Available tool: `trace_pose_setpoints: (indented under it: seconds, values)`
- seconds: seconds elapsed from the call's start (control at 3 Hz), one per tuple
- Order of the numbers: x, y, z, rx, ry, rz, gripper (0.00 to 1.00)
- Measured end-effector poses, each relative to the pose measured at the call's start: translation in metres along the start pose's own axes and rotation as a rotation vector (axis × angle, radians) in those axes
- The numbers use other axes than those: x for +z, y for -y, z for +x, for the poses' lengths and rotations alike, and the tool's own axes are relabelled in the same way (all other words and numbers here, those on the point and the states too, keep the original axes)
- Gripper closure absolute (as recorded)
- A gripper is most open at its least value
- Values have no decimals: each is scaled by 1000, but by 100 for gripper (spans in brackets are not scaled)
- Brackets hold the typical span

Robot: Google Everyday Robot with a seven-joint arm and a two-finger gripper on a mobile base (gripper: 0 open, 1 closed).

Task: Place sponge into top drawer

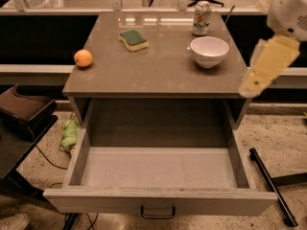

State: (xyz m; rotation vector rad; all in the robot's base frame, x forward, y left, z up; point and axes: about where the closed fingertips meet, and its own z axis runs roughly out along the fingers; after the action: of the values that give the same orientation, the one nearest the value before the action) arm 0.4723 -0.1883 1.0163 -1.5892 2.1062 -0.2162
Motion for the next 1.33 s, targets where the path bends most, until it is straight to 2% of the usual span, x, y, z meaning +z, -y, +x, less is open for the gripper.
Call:
trace_pose_setpoints:
  seconds: [0.33,0.67,1.0,1.33]
  values:
    - [-7,40,-26,124,125,132,0]
    - [19,39,-54,366,320,137,0]
    - [51,28,-75,462,424,126,0]
    - [42,45,-86,465,480,195,0]
